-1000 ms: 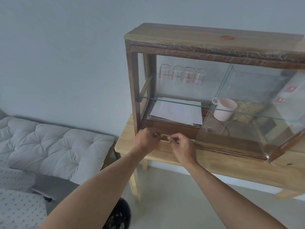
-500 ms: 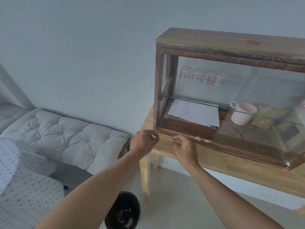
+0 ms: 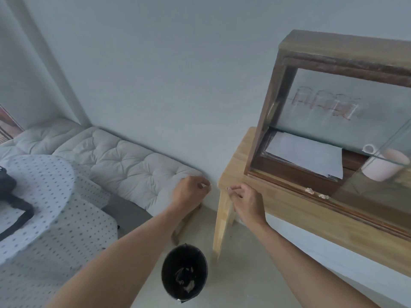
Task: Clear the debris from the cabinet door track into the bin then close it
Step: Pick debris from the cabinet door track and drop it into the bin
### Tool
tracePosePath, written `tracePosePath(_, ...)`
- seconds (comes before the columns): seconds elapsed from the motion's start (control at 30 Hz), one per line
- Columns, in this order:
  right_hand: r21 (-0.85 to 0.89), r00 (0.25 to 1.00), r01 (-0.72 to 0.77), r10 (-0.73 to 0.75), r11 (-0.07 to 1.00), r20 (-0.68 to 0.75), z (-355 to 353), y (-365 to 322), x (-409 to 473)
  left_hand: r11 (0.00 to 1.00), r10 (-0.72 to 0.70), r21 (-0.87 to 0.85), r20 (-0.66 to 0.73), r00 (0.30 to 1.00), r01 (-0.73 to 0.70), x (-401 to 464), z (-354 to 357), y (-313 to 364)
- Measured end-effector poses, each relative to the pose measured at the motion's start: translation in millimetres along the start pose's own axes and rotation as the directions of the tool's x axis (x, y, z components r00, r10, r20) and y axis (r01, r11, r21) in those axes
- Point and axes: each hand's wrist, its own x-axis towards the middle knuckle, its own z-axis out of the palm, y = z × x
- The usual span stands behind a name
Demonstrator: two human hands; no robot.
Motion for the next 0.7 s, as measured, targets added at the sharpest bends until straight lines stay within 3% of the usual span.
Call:
tracePosePath(0.47, -0.047, 0.979, -0.008, 0.017, 0.999, 0.203, 93.0, 13.8, -26.5, 0.965, -0.262, -0.008, 0.027, 0.965, 0.262, -47.7, -1.4, -105.7)
tracePosePath(0.7, -0.121, 0.945, -0.083, 0.117, 0.989, 0.305, 147.3, 50.2, -43.9, 0.940, -0.341, 0.013, 0.060, 0.938, 0.341, -71.2, 17.0, -154.7)
